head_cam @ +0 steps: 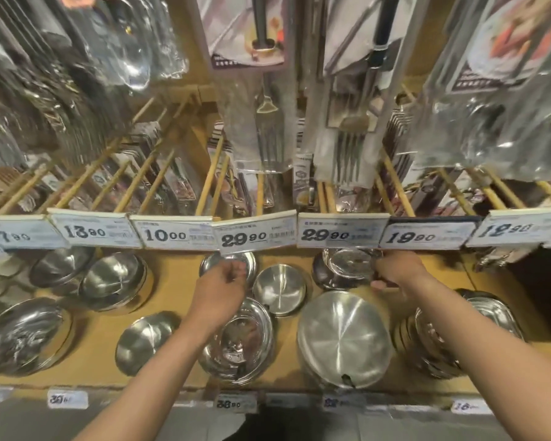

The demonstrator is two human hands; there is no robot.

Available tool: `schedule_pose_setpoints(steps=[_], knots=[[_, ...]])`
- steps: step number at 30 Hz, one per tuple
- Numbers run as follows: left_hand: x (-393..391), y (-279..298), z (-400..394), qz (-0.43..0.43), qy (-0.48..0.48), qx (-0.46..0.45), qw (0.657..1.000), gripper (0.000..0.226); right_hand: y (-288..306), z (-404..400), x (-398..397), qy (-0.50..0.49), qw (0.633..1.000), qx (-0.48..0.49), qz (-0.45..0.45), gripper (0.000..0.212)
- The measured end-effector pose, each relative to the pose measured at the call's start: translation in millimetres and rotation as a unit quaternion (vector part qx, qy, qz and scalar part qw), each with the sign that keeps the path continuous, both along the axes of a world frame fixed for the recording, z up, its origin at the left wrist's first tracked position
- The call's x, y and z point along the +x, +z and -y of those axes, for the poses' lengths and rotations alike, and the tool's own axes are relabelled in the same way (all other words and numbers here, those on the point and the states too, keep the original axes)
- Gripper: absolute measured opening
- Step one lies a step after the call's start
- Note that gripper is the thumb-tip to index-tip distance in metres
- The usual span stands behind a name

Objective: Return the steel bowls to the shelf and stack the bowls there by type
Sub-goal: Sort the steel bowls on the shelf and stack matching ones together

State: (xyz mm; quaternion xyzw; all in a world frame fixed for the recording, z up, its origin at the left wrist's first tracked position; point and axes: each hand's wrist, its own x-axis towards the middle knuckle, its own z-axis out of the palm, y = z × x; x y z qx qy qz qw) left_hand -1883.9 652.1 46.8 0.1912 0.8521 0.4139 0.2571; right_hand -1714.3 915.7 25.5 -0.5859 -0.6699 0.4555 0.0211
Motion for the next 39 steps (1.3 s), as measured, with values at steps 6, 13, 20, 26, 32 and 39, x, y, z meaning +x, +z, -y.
schedule_pose_setpoints(steps=[6,13,20,26,32,39], knots=[[21,6,-15,-0.004,-0.015,0.011,1.0,0.015,34,-8,37,0.022,0.997,0.048,0.059,0.021],[55,15,-23,-0.019,-0.033,0.01,0.999,0.016,61,-6,87,0.005,0.996,0.08,0.037,0.018],[85,22,-39,-0.028,-0.042,0.021,0.999,0.02,78,-10,133,-0.048,0.997,0.066,0.006,0.024],[101,20,-49,-0.018,-0.056,0.032,0.998,0.02,75,-20,166,-0.1,0.991,0.091,-0.017,0.023],[117,17,-61,-0.001,-0.088,0.043,0.995,0.02,57,-22,195,-0.119,0.986,0.092,-0.069,0.023],[148,22,-103,0.001,-0.152,0.035,0.988,0.021,26,-6,208,-0.1,0.983,0.005,-0.154,0.014]])
